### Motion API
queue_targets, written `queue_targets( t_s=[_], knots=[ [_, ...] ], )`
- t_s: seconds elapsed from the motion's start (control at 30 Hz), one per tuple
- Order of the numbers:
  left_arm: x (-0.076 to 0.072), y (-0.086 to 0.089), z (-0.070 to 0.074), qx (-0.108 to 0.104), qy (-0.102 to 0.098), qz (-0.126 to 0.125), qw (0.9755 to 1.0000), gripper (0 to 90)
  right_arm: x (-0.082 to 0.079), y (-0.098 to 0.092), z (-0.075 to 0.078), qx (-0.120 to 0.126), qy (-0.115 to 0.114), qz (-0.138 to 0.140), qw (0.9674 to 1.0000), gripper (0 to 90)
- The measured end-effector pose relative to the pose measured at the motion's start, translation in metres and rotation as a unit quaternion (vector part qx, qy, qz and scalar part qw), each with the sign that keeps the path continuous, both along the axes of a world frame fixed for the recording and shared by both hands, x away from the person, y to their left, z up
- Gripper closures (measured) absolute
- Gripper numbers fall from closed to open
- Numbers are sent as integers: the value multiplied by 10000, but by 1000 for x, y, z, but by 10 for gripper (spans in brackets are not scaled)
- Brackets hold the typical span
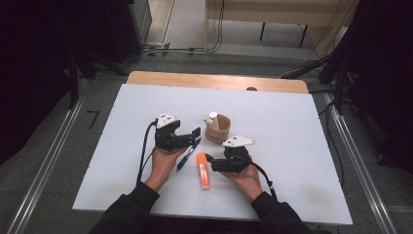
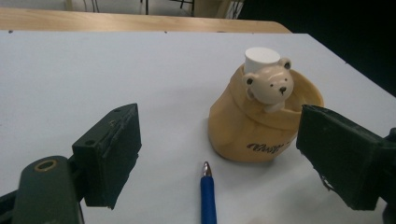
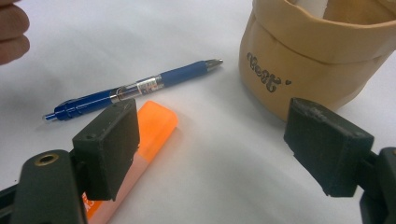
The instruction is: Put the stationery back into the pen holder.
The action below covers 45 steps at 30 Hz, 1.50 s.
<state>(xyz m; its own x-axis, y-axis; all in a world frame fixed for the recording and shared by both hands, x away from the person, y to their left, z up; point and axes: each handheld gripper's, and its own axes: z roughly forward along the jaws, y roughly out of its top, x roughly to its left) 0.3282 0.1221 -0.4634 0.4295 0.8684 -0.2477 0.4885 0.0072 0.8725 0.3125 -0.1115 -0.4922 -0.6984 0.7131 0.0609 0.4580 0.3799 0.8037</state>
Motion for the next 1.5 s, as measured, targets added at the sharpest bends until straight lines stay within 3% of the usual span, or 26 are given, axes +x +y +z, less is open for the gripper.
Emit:
queue_targets(
  t_s=[0.2, 0.63, 1.2, 1.5],
  knots=[
    [-3, 2, -9, 167, 127, 56, 9998, 146, -1, -1, 1, 28, 18, -19, 10000, 161],
    [-4, 0, -22, 484, 192, 122, 9986, 154, -2, -4, 4, 43, -29, -26, 10000, 162],
    [0, -6, -34, 704, 374, 42, 9968, 195, -2, -6, 4, 47, -31, -58, 10000, 163],
    [0, -10, -38, 772, 369, 7, 9963, 238, -2, -6, 3, 40, -33, -66, 10000, 166]
  ],
)
